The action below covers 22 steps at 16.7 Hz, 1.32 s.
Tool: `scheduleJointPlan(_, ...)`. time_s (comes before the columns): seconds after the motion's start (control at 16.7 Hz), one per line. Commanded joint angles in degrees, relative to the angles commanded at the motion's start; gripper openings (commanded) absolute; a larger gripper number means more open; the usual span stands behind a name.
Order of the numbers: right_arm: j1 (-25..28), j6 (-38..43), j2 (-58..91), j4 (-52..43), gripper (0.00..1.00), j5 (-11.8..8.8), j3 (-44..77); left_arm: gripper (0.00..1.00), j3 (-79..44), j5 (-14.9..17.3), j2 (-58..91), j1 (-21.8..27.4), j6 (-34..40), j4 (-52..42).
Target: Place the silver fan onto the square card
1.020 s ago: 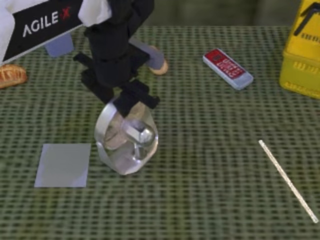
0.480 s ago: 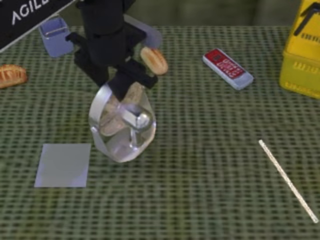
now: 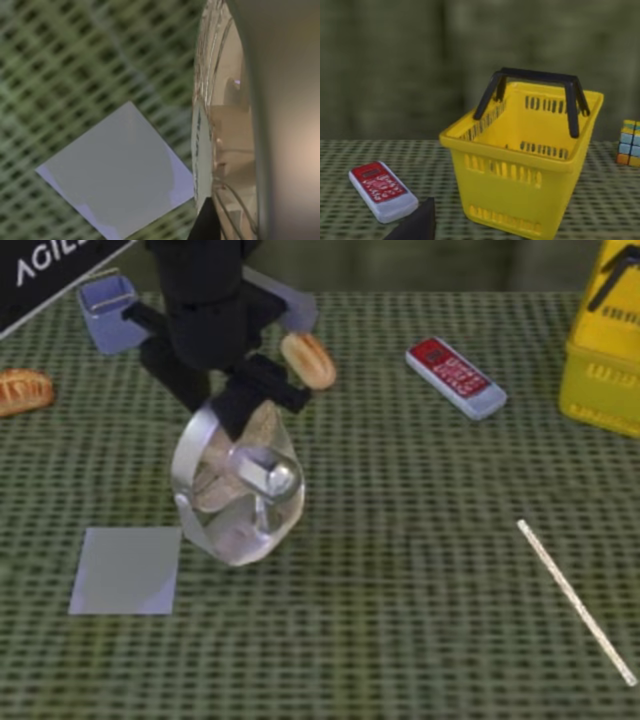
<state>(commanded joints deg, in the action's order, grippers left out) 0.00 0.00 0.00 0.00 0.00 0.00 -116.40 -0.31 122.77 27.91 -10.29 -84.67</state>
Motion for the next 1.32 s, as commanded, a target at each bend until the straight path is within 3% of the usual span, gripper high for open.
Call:
scheduleJointPlan(0.3, 0.0, 0.0, 0.0, 0.0, 1.0, 0.0, 0.0, 0.0, 5.13, -2.6, -3.13, -1.78, 15.08, -3.12)
scheduleJointPlan(0.72, 0.0, 0.0, 0.0, 0.0, 1.0, 0.0, 0.0, 0.0, 15.13, -4.97, -12.34, -6.36, 56.0, -3.88)
scheduleJointPlan(1.08, 0.0, 0.0, 0.0, 0.0, 1.0, 0.0, 0.0, 0.0, 23.64, -3.14, -19.98, -10.5, 92.18, 0.06)
scheduleJointPlan(1.32, 0.0, 0.0, 0.0, 0.0, 1.0, 0.0, 0.0, 0.0, 28.07, -0.87, -23.41, -12.63, 107.48, 3.46)
